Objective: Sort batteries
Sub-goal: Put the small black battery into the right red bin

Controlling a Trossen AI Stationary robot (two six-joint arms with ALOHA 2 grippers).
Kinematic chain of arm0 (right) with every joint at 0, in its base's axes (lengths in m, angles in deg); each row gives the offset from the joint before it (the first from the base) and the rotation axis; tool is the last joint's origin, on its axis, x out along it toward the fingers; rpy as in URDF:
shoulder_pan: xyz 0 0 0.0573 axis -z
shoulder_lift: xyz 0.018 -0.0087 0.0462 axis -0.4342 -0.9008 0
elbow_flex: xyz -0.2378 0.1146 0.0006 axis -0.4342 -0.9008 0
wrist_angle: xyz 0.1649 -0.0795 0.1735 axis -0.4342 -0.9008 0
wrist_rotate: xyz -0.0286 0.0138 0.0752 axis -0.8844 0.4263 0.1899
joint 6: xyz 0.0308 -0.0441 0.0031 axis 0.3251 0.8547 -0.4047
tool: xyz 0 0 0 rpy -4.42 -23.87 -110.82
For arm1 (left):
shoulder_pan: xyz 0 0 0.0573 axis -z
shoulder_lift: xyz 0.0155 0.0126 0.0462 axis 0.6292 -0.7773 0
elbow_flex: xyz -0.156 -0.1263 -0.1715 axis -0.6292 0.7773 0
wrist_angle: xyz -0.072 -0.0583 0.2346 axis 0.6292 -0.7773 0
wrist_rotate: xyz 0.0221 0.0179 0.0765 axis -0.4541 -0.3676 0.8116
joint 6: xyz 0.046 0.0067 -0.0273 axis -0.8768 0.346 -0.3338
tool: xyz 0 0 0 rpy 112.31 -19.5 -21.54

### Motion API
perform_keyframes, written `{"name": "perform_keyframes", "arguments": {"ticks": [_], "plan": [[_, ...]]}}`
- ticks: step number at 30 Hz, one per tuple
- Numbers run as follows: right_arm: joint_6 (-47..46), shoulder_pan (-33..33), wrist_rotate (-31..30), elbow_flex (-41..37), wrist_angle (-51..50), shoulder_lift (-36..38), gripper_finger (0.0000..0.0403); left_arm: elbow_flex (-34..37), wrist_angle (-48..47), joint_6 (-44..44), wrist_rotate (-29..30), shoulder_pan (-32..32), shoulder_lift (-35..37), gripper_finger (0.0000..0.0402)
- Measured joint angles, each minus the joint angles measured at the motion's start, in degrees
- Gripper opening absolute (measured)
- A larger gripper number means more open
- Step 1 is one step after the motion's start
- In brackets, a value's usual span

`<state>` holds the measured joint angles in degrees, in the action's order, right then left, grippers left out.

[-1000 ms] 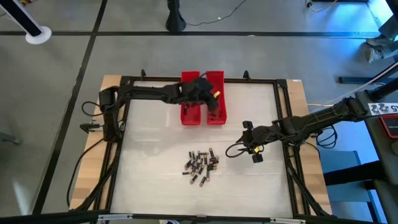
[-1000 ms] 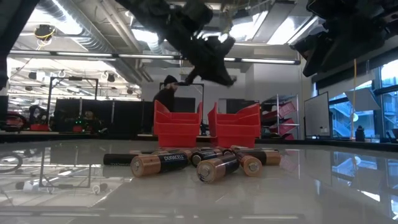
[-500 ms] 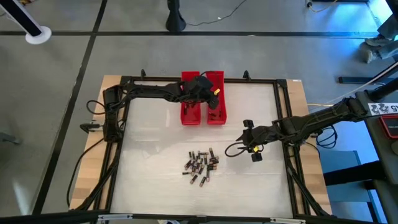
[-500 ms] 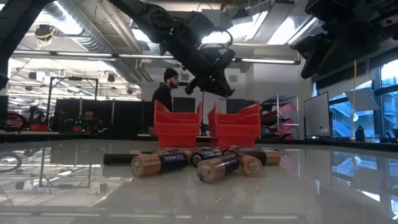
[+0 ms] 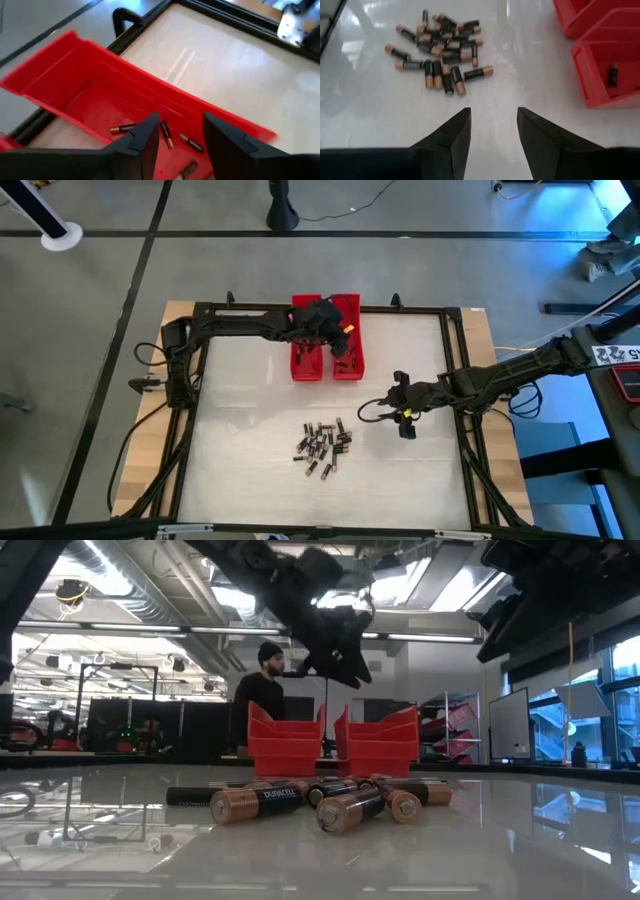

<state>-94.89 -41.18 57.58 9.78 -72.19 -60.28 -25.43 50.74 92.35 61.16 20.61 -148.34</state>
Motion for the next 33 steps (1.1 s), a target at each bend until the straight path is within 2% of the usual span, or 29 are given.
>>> {"name": "perform_keyframes", "arguments": {"ticks": [5,9,20,23,26,33], "plan": [[-1.7,0.0,-0.4,0.0,4.5,-1.9,0.0163,0.0,-9.1,-4.5,-0.1,3.9,4.4,0.0140],[-1.6,0.0,0.1,0.0,8.5,-4.9,0.0163,0.1,-18.2,-6.3,0.3,9.9,7.9,0.0140],[0.8,0.0,6.3,0.1,19.6,-11.8,0.0163,7.9,-28.9,0.6,1.2,26.5,10.0,0.0140],[0.8,0.0,7.6,0.1,20.6,-11.8,0.0163,10.3,-29.8,-3.3,1.0,29.7,10.0,0.0140],[0.8,0.0,7.7,0.1,22.0,-11.9,0.0163,12.8,-29.4,-11.8,1.0,31.7,9.6,0.0140],[0.7,0.0,9.5,0.1,22.9,-11.9,0.0163,15.8,-22.3,-30.0,0.9,33.6,7.0,0.0140]]}}
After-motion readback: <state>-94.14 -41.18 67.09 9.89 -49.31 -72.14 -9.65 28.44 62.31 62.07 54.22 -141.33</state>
